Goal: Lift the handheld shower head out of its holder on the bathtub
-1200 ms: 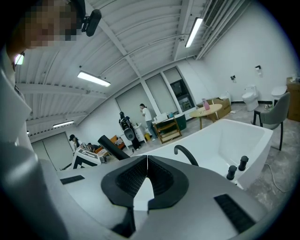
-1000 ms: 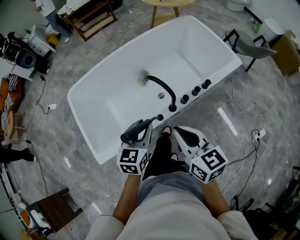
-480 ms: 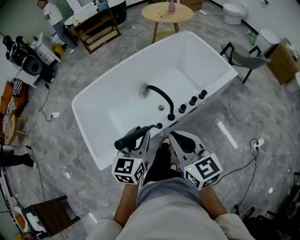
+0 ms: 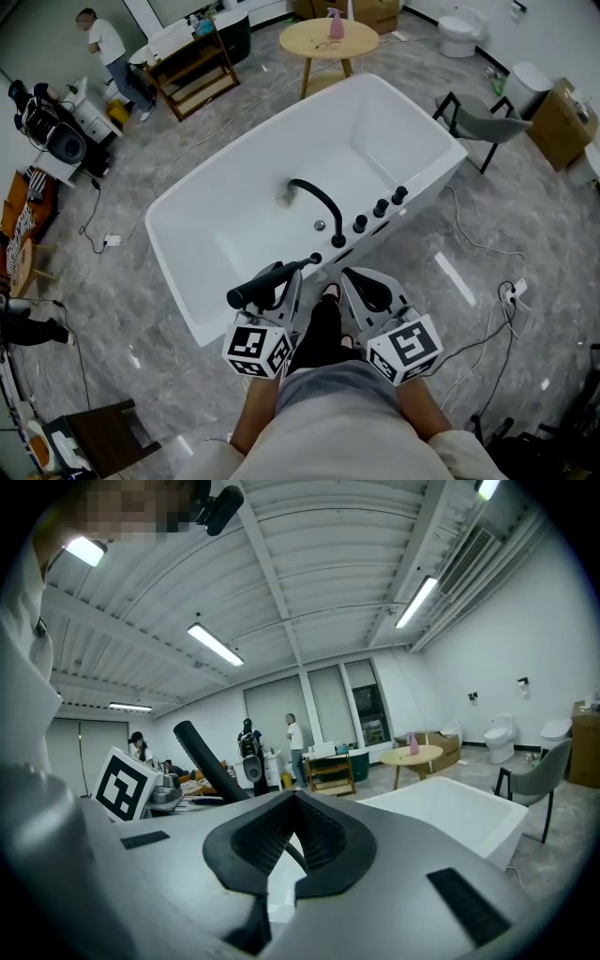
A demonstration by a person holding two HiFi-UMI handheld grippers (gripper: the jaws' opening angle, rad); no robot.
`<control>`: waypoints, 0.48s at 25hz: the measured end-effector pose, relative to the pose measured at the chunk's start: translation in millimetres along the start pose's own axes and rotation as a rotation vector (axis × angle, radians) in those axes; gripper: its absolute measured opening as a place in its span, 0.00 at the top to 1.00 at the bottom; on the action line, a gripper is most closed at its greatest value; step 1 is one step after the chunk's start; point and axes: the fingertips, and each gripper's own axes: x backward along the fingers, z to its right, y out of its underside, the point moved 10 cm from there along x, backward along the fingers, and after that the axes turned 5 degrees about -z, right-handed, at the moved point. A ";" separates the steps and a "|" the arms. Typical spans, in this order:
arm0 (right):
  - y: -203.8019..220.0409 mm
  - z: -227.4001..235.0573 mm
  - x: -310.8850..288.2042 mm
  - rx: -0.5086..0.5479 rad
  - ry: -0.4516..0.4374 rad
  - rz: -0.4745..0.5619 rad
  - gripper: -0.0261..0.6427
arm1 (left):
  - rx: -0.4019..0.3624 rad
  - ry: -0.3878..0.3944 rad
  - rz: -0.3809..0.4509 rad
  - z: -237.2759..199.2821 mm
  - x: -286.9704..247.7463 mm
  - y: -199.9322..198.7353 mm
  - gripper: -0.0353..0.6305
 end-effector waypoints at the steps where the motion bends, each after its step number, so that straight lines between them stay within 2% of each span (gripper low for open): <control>1: 0.5 -0.2 1.2 -0.002 0.000 0.001 0.93 | 0.000 0.002 0.001 1.4 1.2 0.3 0.74; 12: -0.9 -2.2 6.0 -0.020 -0.008 0.023 0.93 | 0.023 -0.006 -0.006 2.5 7.3 2.7 0.74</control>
